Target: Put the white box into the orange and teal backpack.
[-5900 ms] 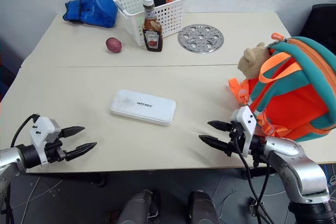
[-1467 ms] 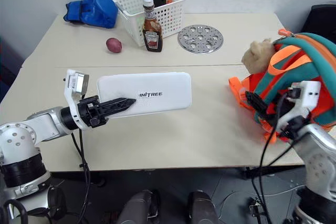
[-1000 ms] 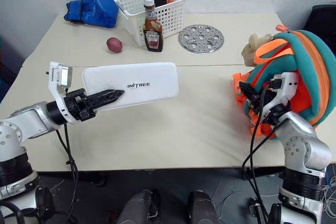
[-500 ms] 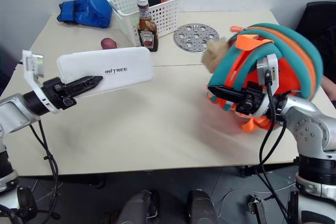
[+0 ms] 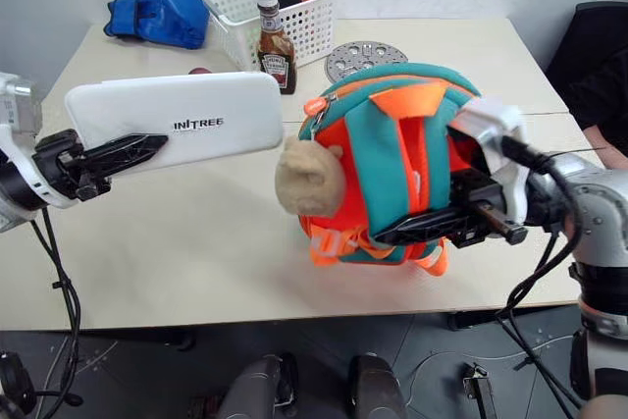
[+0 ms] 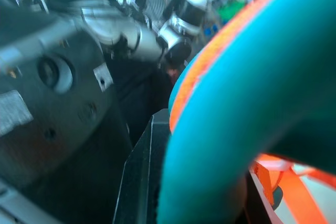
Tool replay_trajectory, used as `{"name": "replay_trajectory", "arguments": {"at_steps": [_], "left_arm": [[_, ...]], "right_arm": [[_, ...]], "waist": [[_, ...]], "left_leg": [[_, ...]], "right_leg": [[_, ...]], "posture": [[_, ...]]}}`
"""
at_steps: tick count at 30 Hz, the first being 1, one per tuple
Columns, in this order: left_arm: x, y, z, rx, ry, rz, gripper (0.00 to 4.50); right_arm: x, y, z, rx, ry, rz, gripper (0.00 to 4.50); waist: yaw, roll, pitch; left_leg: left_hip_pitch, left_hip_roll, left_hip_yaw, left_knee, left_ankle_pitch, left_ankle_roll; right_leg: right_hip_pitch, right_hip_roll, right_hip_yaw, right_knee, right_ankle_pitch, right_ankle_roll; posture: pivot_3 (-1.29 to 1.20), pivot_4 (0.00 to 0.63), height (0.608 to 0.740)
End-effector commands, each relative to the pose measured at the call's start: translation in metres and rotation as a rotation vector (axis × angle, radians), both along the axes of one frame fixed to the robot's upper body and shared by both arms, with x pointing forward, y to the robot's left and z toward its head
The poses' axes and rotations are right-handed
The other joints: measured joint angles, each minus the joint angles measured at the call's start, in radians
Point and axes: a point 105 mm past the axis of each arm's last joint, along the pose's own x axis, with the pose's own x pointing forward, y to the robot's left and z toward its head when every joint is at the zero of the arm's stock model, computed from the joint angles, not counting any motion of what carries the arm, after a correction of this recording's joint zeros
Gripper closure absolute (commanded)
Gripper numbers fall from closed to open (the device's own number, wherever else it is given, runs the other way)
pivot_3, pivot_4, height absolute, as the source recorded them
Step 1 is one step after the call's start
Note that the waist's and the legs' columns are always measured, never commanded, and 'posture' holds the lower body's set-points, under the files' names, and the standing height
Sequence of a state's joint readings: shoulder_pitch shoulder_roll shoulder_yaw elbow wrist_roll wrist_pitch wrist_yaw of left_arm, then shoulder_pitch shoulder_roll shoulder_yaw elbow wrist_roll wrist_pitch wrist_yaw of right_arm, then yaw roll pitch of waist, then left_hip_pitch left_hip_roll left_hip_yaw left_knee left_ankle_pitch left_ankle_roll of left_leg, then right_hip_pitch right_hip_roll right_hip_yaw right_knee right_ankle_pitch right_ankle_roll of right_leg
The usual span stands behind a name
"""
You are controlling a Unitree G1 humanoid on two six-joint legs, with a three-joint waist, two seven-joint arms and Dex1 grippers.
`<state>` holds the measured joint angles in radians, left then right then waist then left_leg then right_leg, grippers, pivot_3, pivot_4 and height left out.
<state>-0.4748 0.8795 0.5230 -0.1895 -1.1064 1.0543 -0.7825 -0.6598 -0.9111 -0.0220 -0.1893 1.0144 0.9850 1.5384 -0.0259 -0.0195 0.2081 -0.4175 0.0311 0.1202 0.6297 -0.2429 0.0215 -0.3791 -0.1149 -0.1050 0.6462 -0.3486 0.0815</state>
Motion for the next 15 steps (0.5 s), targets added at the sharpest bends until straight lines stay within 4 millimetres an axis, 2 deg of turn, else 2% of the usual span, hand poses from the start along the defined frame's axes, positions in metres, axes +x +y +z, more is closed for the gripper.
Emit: {"name": "replay_trajectory", "arguments": {"at_steps": [1, 3, 7, 10, 13, 15], "left_arm": [[-0.017, -0.019, 0.028, 0.015, -0.146, -0.116, 3.18], [-0.019, -0.028, 0.029, 0.021, -0.158, -0.175, 3.18], [-0.014, -0.033, 0.023, 0.067, -0.155, -0.185, 3.18], [-0.003, -0.04, 0.005, 0.177, -0.162, -0.175, 3.18], [0.01, -0.045, -0.001, 0.215, -0.182, -0.168, 3.18], [0.012, -0.047, -0.004, 0.251, -0.191, -0.185, 3.18]], "right_arm": [[0.001, -0.007, -0.004, -0.031, -0.013, 0.022, 4.5], [0.007, -0.008, -0.009, -0.041, -0.019, 0.001, 4.5], [0.008, -0.01, -0.016, -0.067, -0.016, -0.012, 4.5], [0.005, -0.01, -0.016, -0.065, -0.014, -0.007, 4.5], [0.002, -0.012, -0.016, -0.064, -0.005, -0.005, 4.5], [0.001, -0.013, -0.016, -0.067, -0.001, -0.008, 4.5]], "waist": [[0.001, -0.001, 0.0], [0.003, -0.001, 0.0], [0.003, -0.001, 0.0], [0.003, -0.001, 0.0], [0.005, -0.001, 0.0], [0.006, -0.001, 0.0]], "left_leg": [[0.0, 0.0, 0.0, 0.0, 0.0, 0.0], [0.0, 0.0, 0.0, 0.001, 0.0, 0.0], [-0.001, -0.001, 0.0, 0.002, 0.001, 0.001], [-0.001, -0.001, 0.0, 0.002, 0.001, 0.001], [-0.001, -0.001, 0.0, 0.002, 0.001, 0.001], [-0.001, -0.001, 0.0, 0.002, 0.001, 0.001]], "right_leg": [[0.0, 0.0, 0.0, 0.0, 0.0, 0.0], [0.0, 0.0, -0.001, 0.0, 0.0, 0.0], [0.001, 0.0, 0.0, 0.0, 0.0, 0.0], [0.0, 0.0, -0.001, 0.0, 0.0, 0.0], [0.0, 0.0, -0.001, 0.0, 0.0, 0.0], [0.0, 0.0, -0.001, 0.0, 0.0, 0.0]], "posture": [[0.0, 0.15, 0.74], [0.0, 0.15, 0.74], [0.0, 0.15, 0.74], [0.0, 0.15, 0.74], [0.0, 0.15, 0.74], [0.0, 0.15, 0.74]]}}
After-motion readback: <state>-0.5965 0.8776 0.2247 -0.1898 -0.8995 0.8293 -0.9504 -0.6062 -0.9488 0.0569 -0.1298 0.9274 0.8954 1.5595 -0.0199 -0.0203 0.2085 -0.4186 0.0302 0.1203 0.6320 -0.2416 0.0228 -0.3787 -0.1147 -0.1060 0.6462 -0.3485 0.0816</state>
